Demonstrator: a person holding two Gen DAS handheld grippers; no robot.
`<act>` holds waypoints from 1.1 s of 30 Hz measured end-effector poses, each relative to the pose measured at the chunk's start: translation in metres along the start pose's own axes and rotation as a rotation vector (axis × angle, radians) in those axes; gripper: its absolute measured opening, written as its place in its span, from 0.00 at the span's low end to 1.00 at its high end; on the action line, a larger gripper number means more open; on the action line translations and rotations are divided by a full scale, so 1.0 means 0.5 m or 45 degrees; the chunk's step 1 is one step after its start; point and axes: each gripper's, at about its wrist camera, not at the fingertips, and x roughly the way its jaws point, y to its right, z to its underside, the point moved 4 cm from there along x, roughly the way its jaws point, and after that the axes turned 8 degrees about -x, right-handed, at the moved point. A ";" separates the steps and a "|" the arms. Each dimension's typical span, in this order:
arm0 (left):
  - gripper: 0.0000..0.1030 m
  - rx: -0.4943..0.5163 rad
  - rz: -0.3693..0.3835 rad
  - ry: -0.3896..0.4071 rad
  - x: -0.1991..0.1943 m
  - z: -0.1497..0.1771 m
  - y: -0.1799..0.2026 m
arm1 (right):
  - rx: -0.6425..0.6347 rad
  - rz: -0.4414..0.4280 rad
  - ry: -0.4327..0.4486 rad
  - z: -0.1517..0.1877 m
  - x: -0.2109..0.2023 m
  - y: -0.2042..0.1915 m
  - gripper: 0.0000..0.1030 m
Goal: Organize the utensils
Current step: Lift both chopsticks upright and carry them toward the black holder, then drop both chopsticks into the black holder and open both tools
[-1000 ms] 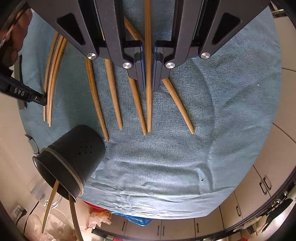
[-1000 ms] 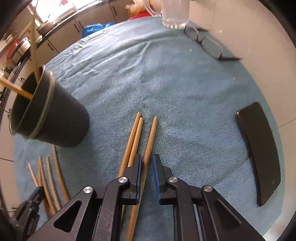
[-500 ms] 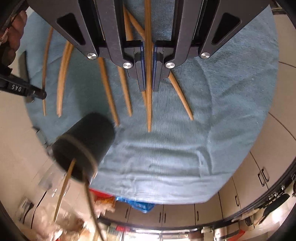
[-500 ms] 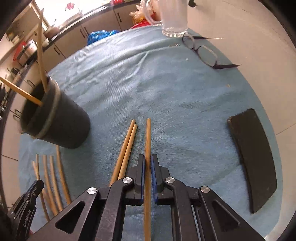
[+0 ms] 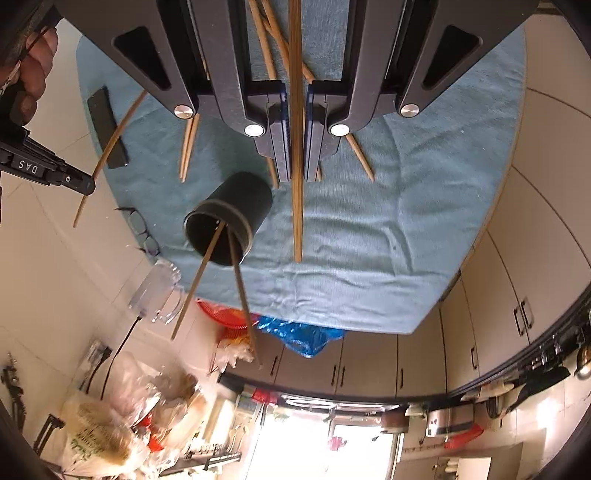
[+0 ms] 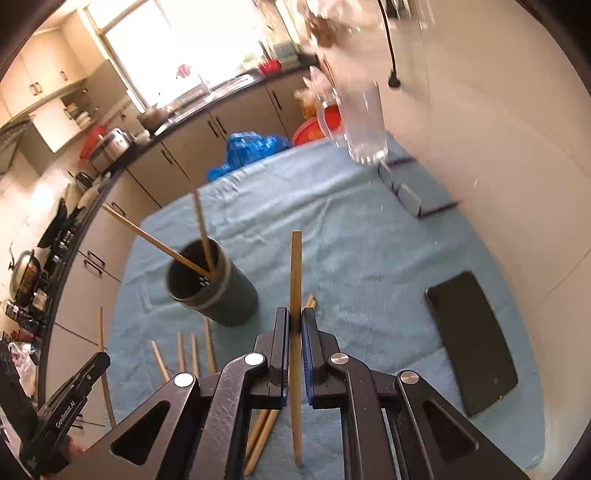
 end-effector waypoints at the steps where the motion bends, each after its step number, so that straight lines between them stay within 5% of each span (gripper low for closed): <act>1: 0.06 -0.001 0.010 0.008 -0.012 -0.003 0.001 | -0.009 -0.003 0.018 -0.002 -0.010 -0.005 0.06; 18: 0.06 -0.045 0.137 0.054 -0.052 -0.075 0.010 | -0.053 -0.029 0.149 -0.037 -0.091 -0.050 0.06; 33: 0.06 -0.029 0.223 0.202 0.011 -0.288 0.149 | -0.111 -0.116 0.309 -0.210 -0.133 -0.098 0.06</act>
